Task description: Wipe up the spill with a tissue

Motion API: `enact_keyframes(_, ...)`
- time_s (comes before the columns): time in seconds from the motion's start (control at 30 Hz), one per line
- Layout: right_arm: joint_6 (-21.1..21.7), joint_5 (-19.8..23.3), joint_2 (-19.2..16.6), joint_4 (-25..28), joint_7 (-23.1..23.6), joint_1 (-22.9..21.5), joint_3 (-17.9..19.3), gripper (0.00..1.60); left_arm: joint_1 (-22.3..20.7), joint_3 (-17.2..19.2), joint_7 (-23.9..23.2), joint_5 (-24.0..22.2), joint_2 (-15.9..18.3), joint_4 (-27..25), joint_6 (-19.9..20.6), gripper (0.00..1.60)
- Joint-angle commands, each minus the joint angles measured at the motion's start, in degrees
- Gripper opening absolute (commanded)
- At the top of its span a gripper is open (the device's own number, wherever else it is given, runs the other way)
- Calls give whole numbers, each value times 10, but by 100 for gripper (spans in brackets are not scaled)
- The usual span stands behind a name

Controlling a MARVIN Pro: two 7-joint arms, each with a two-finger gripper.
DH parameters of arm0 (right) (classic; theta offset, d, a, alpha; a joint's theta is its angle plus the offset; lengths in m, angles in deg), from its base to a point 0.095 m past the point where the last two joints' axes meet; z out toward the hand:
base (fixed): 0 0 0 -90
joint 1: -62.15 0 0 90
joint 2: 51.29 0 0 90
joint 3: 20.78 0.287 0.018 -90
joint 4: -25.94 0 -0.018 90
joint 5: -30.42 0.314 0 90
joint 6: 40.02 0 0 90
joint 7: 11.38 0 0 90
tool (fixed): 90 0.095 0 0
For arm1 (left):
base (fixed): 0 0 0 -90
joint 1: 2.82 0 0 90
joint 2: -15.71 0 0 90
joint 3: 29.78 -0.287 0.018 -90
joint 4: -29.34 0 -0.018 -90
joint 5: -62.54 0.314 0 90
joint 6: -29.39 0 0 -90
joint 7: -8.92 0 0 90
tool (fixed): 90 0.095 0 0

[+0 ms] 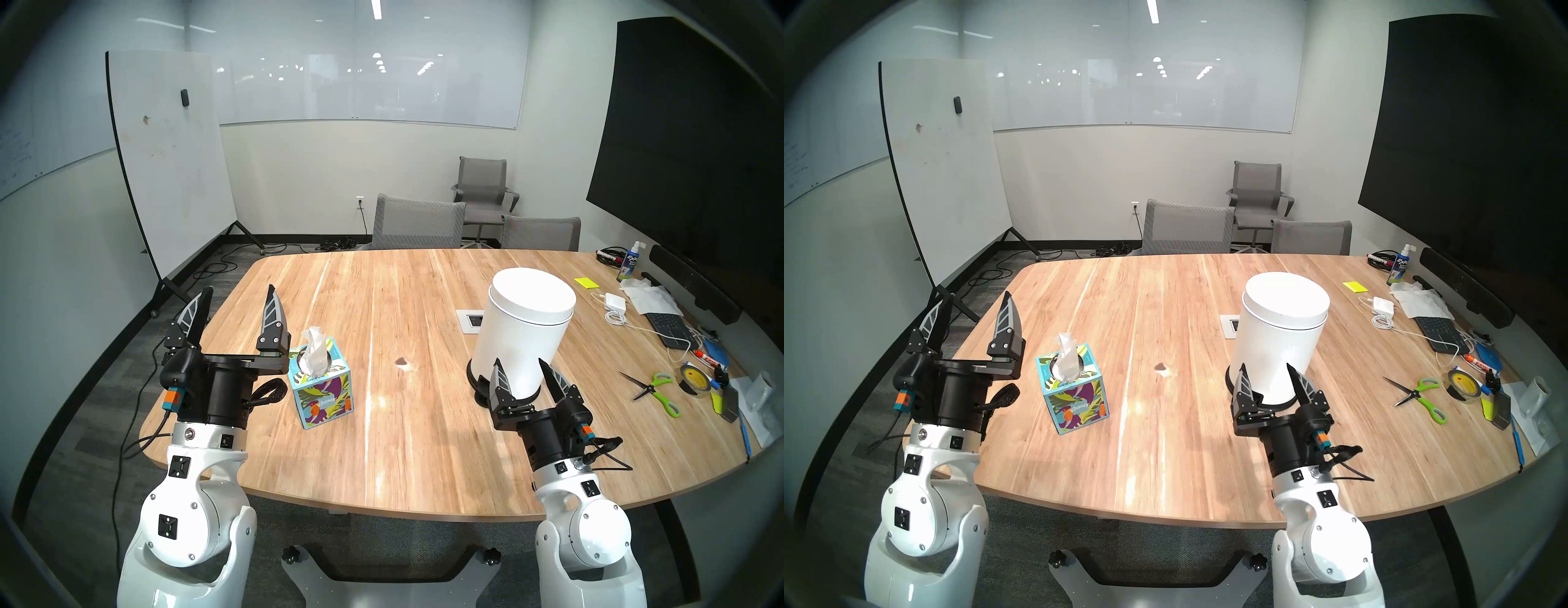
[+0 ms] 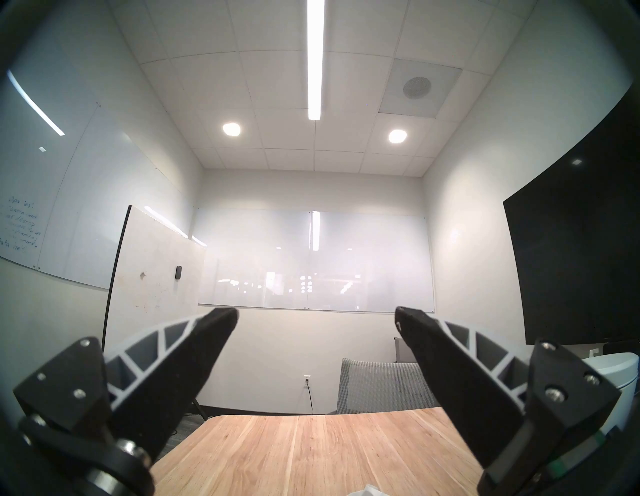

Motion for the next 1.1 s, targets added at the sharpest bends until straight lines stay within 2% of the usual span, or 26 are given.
enact_keyframes(0.0, -2, 0, 0, 11, 0, -1, 0, 160, -3, 7, 2, -2, 0, -4, 1, 160)
enact_keyframes(0.3, -2, 0, 0, 11, 1, -1, 0, 160, -12, 18, -15, -16, 11, 31, -19, 160)
enact_keyframes(0.37, -2, 0, 0, 11, 1, -1, 0, 160, -10, 21, -24, -12, 18, 45, -44, 160)
enact_keyframes(0.53, -2, 0, 0, 11, 1, -1, 0, 160, -6, 25, -33, -12, 24, 62, -64, 160)
enact_keyframes(0.57, -2, 0, 0, 11, 1, -1, 0, 160, -5, 26, -38, -4, 27, 75, -87, 160)
enact_keyframes(0.83, -2, 0, 0, 11, 1, -1, 0, 160, 3, 33, -60, 9, 31, 114, -154, 160)
enact_keyframes(0.87, -2, 0, 0, 11, 1, -1, 0, 160, 8, 35, -59, 15, 35, 96, -168, 160)
enact_keyframes(0.93, -2, 0, 0, 11, 1, -1, 0, 160, 16, 37, -64, 10, 39, 69, -155, 160)
enact_keyframes(1.07, -2, 0, 0, 11, 1, -1, 0, 160, 24, 44, -78, 2, 53, 60, -164, 160)
